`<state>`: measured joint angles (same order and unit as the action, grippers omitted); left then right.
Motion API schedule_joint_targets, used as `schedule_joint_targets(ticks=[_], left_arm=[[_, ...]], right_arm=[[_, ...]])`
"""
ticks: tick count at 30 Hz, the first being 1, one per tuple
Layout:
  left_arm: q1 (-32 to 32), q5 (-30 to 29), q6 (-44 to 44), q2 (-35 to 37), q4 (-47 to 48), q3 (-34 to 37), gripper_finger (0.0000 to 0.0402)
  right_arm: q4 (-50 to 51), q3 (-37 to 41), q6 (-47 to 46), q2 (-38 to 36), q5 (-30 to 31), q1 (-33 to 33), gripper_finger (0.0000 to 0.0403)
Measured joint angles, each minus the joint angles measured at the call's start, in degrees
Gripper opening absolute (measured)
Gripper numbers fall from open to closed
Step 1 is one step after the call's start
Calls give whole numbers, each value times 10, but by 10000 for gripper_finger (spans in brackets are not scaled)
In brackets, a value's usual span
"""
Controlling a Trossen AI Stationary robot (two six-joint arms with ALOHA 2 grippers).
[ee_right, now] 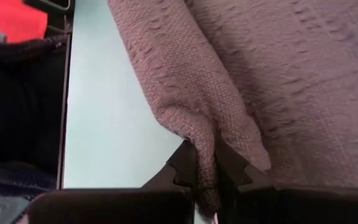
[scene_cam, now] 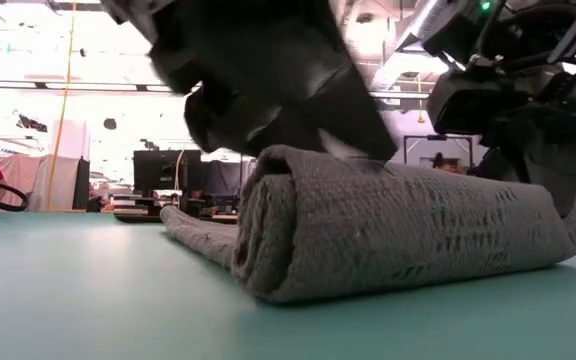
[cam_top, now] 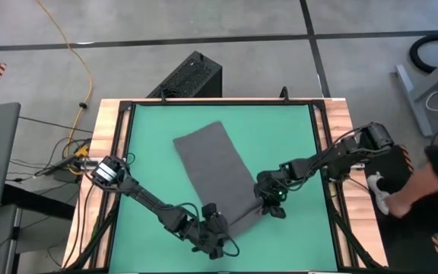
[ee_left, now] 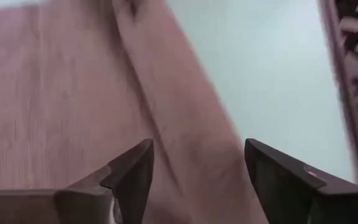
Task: Roll towel into tight, uniform cylinder
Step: Roll the gray towel
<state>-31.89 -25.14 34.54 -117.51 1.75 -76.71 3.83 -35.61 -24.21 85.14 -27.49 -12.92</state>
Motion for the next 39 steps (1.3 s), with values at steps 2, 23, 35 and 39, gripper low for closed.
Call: schedule_joint_targets(ticks=[2,23,35,39], left_arm=[[0,-2,2,0,-18,0,246],[15,-12,118,-29,39,0,220],[42,56,153,-42,46,-1,15],[51,74,155,-42,48,-1,20]], right_arm=[[0,0,-12,0,0,4,42],[6,0,-30,-1,9,33,58],[72,0,25,-16,-11,93,189],[125,0,76,-64,8,97,210]])
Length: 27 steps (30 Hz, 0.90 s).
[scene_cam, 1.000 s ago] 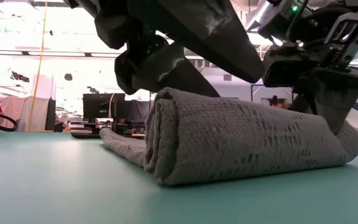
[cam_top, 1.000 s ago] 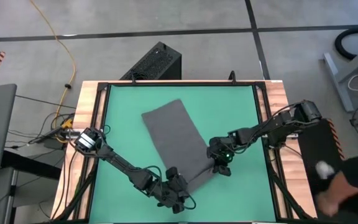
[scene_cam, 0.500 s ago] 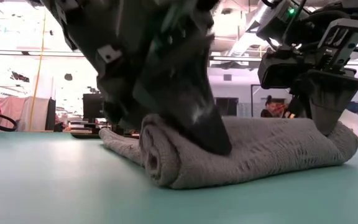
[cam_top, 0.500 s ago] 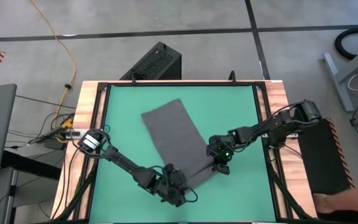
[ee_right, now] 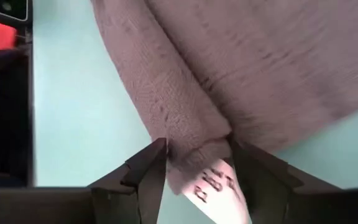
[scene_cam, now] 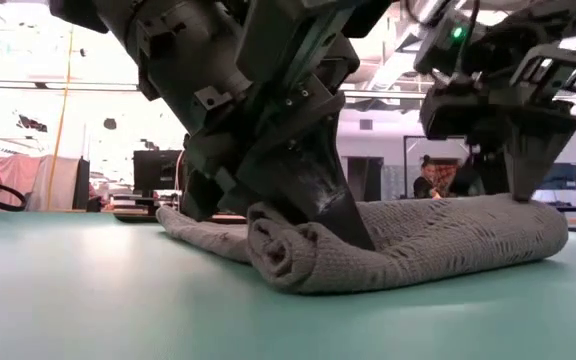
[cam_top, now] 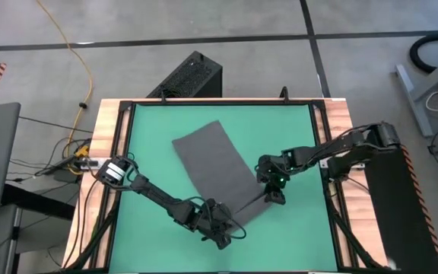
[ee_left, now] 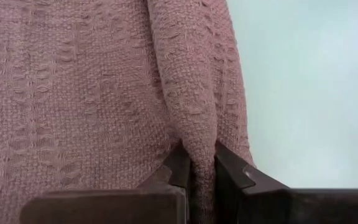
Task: Roll towel into tight, uniform cylinder
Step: Roll the gray towel
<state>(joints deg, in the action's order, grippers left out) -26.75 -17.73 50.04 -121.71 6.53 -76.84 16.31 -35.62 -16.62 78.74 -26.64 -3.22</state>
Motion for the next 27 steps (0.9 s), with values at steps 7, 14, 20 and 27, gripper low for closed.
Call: schedule_joint_targets(ticks=[7,14,20,27], left_arm=[[8,23,7,0,7,0,17],[9,24,43,0,6,1,16],[9,24,43,-1,-4,1,15],[9,20,40,-1,-7,1,21]], right_arm=[[32,5,82,-135,134,-30,212],[-31,53,159,-172,231,-186,210],[-67,69,225,-126,374,-286,210],[-103,69,238,-45,402,-279,210]])
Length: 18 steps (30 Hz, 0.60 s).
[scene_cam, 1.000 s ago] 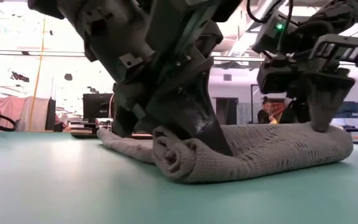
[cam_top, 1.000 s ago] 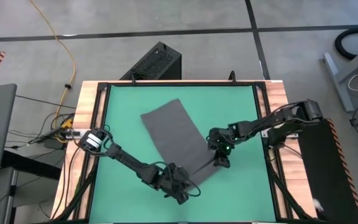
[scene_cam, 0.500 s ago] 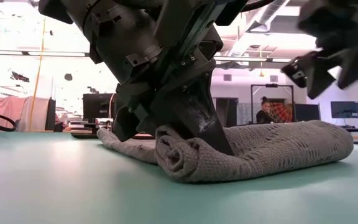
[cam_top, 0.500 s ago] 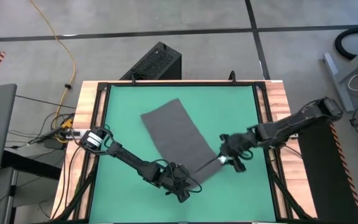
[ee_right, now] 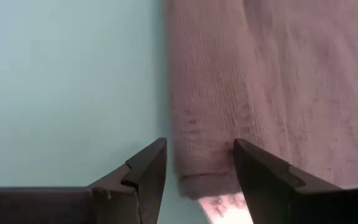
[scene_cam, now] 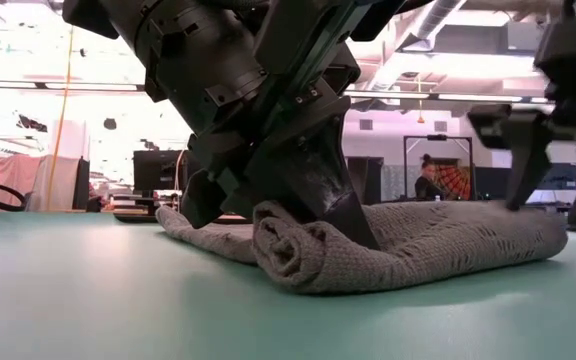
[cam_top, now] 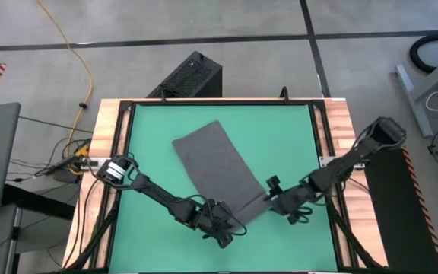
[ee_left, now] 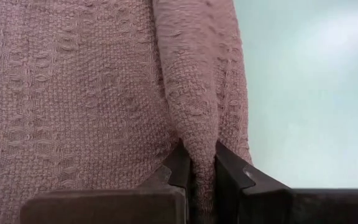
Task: Roll towel into tight, uniform cylinder
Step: Roll the gray towel
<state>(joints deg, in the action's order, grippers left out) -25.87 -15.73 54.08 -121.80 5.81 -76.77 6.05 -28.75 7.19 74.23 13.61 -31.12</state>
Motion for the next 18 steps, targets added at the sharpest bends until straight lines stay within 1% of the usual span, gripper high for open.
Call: schedule_joint_targets(ticks=[4,6,9,11,13,14,18], left_arm=[[0,-11,-20,-1,-4,0,41],[-1,-10,-29,-1,-4,0,57],[-4,-7,-43,4,-1,0,84],[-8,-13,-57,13,4,1,100],[-11,-16,-66,28,29,1,112],[-13,-18,-67,35,42,2,117],[-23,-44,-67,69,98,2,125]], right_arm=[[-19,0,10,43,0,24,208],[-24,-1,10,62,-1,36,199],[-30,-2,10,82,-10,51,158],[-31,-2,10,90,-28,60,117],[-30,-2,9,91,-50,68,75],[-29,-2,6,91,-64,71,63],[-27,-2,-7,74,-116,91,62]])
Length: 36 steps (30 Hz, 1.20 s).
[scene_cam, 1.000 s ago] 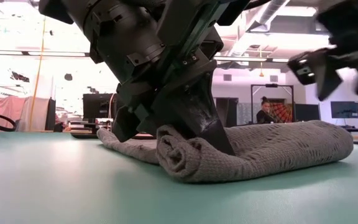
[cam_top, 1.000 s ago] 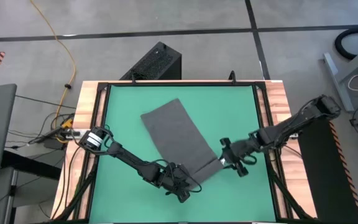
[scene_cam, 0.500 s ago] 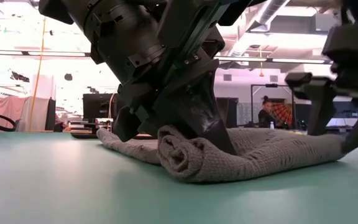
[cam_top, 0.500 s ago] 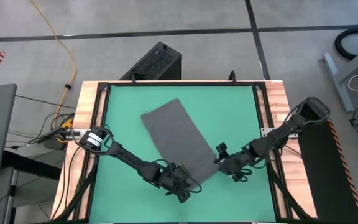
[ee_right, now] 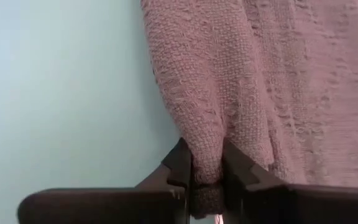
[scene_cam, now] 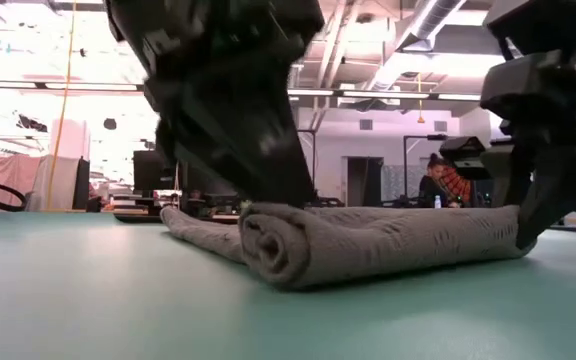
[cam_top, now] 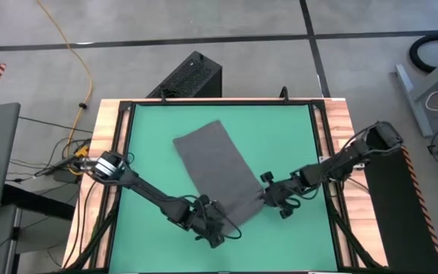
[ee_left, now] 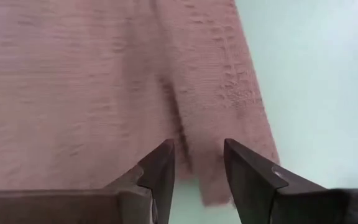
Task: Roll towel into tight, uniform cylinder
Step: Roll the gray towel
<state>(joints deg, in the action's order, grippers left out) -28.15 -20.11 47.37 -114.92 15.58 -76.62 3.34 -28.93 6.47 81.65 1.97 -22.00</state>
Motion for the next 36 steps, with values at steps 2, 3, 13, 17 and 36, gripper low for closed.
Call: schedule_joint_targets(ticks=[2,3,13,17,36], left_arm=[[-5,-12,3,11,10,0,125],[-8,-25,-2,14,3,0,125],[22,-66,-124,-39,-183,1,125],[31,-25,-121,-54,-231,-1,126],[-2,-43,-161,-26,-210,-1,137]], right_arm=[[5,0,-21,-11,-30,12,62],[7,0,-30,-18,-49,19,62],[15,2,-154,-36,-256,100,62],[16,2,-188,-35,-273,111,62],[37,2,-240,-35,-321,173,62]])
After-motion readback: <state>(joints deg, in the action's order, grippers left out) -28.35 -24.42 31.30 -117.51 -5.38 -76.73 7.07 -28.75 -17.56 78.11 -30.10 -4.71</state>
